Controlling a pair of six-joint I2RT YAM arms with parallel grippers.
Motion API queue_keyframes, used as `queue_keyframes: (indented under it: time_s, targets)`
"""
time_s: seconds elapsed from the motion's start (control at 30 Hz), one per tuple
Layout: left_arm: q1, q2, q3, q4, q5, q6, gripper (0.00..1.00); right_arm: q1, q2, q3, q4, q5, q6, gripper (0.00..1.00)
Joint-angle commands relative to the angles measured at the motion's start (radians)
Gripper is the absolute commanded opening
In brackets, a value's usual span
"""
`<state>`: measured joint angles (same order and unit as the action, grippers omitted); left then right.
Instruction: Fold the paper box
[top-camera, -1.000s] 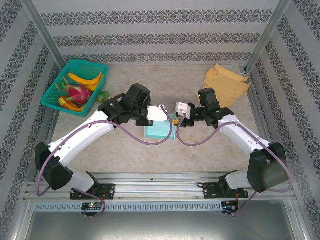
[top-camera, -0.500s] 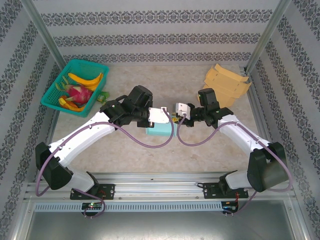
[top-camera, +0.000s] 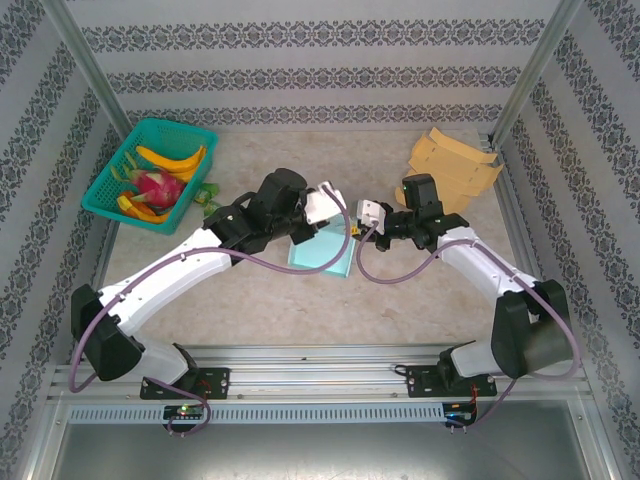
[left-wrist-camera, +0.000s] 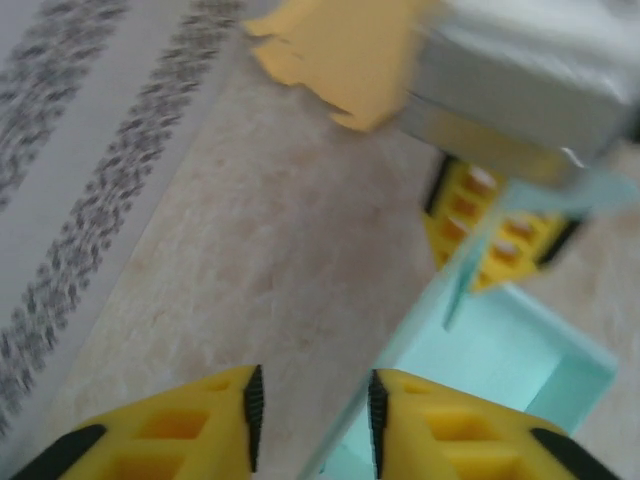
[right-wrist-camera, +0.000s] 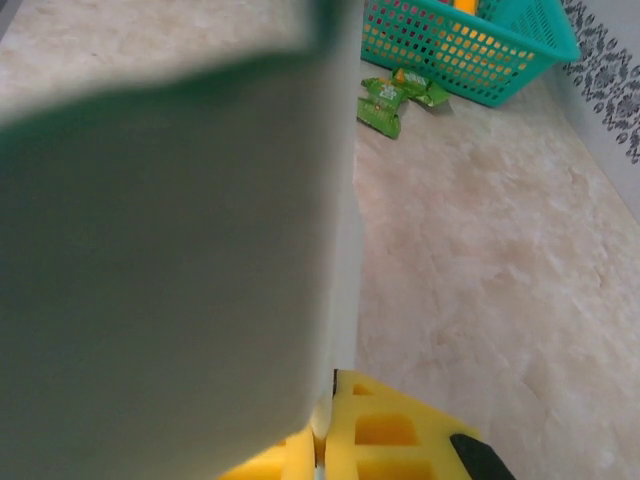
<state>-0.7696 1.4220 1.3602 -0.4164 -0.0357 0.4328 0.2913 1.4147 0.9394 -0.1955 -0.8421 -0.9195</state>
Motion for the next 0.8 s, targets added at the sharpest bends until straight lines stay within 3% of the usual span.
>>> queue_keyframes:
  time_s: [0.0,0.1,0.2,0.27,0.4,0.53,0.77]
  targets:
    - [0.024,-0.094,-0.075,0.191,-0.072,-0.456,0.4,-0.005,0.019,-0.01,0.036,-0.04,0.001,0.0]
    - [0.073,-0.188,-0.159,0.211,-0.139,-0.717,0.61,-0.007,0.035,-0.008,0.055,-0.028,0.002,0.0]
    - [0.173,-0.249,-0.173,0.063,-0.203,-1.002,0.89,-0.005,0.054,-0.014,0.089,-0.017,0.004,0.0]
    - [0.24,-0.254,-0.164,-0.025,-0.189,-1.109,1.0,-0.003,0.067,-0.017,0.109,-0.017,0.005,0.0]
    - [0.301,-0.167,-0.069,-0.26,-0.203,-1.383,1.0,0.005,0.081,-0.015,0.14,-0.026,0.007,0.0]
    - [0.327,-0.008,0.049,-0.401,-0.098,-1.432,1.0,0.014,0.08,-0.025,0.175,-0.028,0.01,0.01]
    - [0.338,0.089,0.074,-0.313,-0.04,-1.488,1.0,0.019,0.094,-0.021,0.159,-0.026,-0.014,0.01]
